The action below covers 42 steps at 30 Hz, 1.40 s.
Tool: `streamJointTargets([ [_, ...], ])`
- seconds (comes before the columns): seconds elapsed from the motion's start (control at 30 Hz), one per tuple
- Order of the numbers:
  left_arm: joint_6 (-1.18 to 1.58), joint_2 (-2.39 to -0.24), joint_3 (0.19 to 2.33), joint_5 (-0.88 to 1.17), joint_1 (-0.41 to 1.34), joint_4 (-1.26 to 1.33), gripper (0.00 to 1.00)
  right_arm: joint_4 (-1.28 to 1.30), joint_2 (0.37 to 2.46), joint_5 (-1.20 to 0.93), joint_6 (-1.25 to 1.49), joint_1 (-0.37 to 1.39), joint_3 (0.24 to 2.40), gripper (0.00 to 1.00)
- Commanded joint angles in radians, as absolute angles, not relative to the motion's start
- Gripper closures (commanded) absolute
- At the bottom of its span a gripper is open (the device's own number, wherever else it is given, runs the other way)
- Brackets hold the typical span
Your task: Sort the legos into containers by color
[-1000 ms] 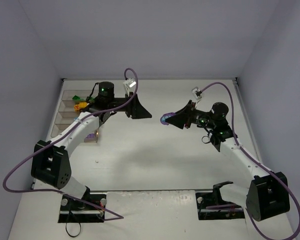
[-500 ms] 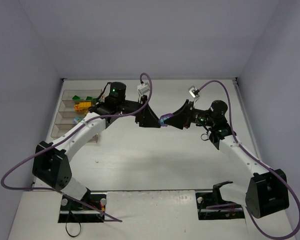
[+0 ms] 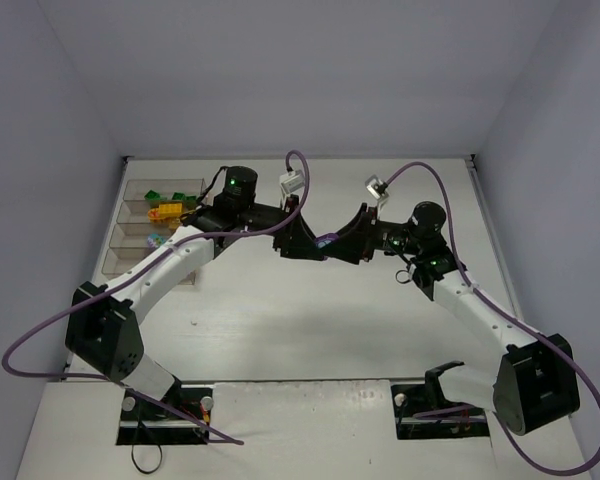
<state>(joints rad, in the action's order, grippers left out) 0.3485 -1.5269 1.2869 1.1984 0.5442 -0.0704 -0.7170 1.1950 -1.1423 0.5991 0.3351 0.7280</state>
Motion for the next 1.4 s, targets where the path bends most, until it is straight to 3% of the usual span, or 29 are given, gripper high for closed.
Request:
streamJointTargets([
  [0.0,0.333,-1.508,1.351,1.221,0.554,-0.017,0.55,-0.825,1.186,-1.161,0.600,0.344,0.767,1.00],
  [0.13,0.337,-1.512,1.351,1.232,0.554,-0.018,0.72,-0.818,1.180,-1.163,0.597,0.344,0.764,0.99],
  [0.17,0.337,-1.513,1.351,1.238,0.554,-0.017,0.83,-0.813,1.178,-1.161,0.594,0.344,0.764,0.98],
  [0.2,0.336,-1.509,1.350,1.239,0.554,-0.017,0.87,-0.808,1.178,-1.160,0.588,0.344,0.764,0.97],
  [0.27,0.333,-1.506,1.344,1.238,0.554,-0.024,0.95,-0.792,1.178,-1.152,0.578,0.342,0.764,0.91],
  [0.37,0.321,-1.496,1.335,1.238,0.554,-0.046,0.99,-0.758,1.174,-1.143,0.555,0.342,0.768,0.58],
  [0.4,0.308,-1.491,1.332,1.235,0.554,-0.054,1.00,-0.744,1.169,-1.140,0.546,0.341,0.773,0.42],
  [0.57,0.301,-1.473,1.309,1.232,0.555,-0.063,1.00,-0.623,1.146,-1.100,0.474,0.336,0.802,0.24],
  [0.8,0.304,-1.467,1.289,1.221,0.555,-0.061,1.00,-0.600,1.114,-1.081,0.471,0.330,0.802,0.22],
  [1.03,0.314,-1.465,1.279,1.200,0.552,-0.046,1.00,-0.581,1.095,-1.078,0.469,0.330,0.802,0.27],
  [1.17,0.278,-1.453,1.279,1.109,0.535,-0.092,1.00,-0.510,1.060,-0.985,0.414,0.327,0.819,0.24],
  [1.37,0.277,-1.402,1.272,0.770,0.388,-0.281,1.00,-0.327,1.003,-0.752,0.334,0.311,0.831,0.23],
])
